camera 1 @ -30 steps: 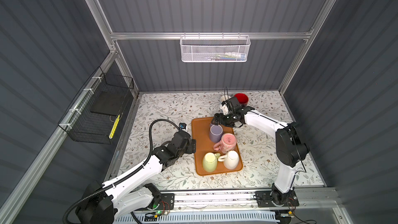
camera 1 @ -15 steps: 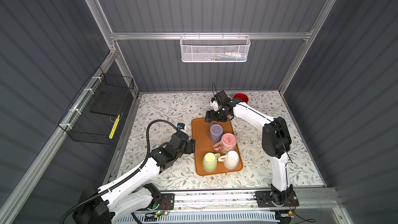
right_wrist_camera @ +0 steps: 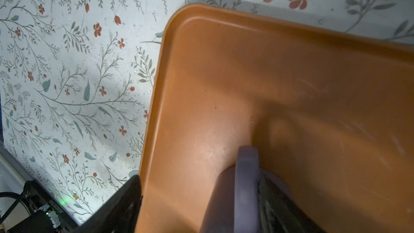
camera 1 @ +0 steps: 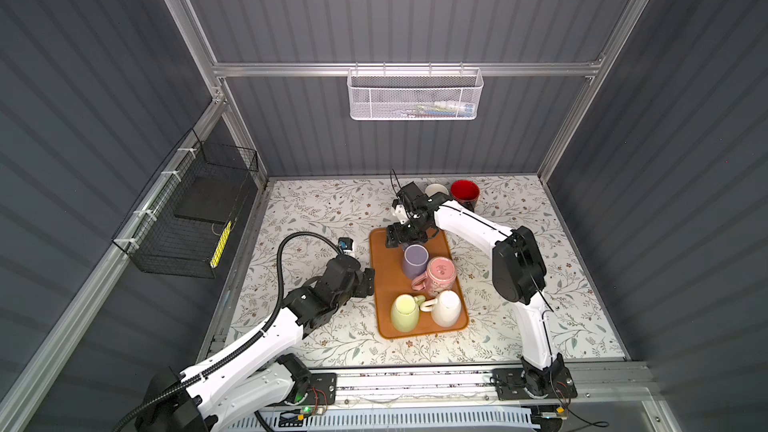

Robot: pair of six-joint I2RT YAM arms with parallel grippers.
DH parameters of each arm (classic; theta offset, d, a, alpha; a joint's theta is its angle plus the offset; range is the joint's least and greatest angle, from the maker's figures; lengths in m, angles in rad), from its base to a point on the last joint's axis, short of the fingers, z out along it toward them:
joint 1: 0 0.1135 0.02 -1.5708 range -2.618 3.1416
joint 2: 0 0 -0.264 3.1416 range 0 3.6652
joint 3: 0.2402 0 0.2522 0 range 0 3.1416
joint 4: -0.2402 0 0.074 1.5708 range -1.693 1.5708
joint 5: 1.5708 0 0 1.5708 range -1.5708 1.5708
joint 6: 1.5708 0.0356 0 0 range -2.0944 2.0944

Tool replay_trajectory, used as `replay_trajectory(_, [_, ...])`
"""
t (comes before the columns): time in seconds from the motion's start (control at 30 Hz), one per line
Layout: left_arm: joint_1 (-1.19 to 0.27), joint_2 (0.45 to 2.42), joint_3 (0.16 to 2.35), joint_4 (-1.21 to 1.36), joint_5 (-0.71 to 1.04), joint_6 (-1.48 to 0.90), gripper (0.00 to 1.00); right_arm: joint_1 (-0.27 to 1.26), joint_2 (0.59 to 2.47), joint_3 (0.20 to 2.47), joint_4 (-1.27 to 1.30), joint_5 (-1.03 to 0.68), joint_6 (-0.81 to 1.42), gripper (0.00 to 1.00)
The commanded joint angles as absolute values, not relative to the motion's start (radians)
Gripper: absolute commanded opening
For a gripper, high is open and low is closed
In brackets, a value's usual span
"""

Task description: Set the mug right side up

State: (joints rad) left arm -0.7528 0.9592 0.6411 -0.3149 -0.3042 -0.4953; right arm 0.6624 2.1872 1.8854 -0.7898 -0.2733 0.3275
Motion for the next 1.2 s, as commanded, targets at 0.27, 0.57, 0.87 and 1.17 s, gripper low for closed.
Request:
replay_trajectory(0.27, [-0.751,0.916,0.62,-0.348,-0.323,-0.52,0.81,0.715,2.201,1.931,-0.816,-0.32,0.314,0.8])
replay_trajectory(0.57, [-0.751,0.938,0.609,-0.338,-0.308,-0.557,0.82,0.723,2.123,1.898,-0.772,-0.36,0.318,0.78])
replay_trajectory(0.87, [-0.75,1.12,0.722,-0.289,-0.282,-0.542,0.7,0.715,1.922,1.784,-0.777,-0.208,0.27,0.78])
replay_trajectory(1.17, [-0.698,1.371,0.901,-0.257,-0.23,-0.507,0.53,0.698,1.747,1.563,-0.79,-0.067,0.224,0.57])
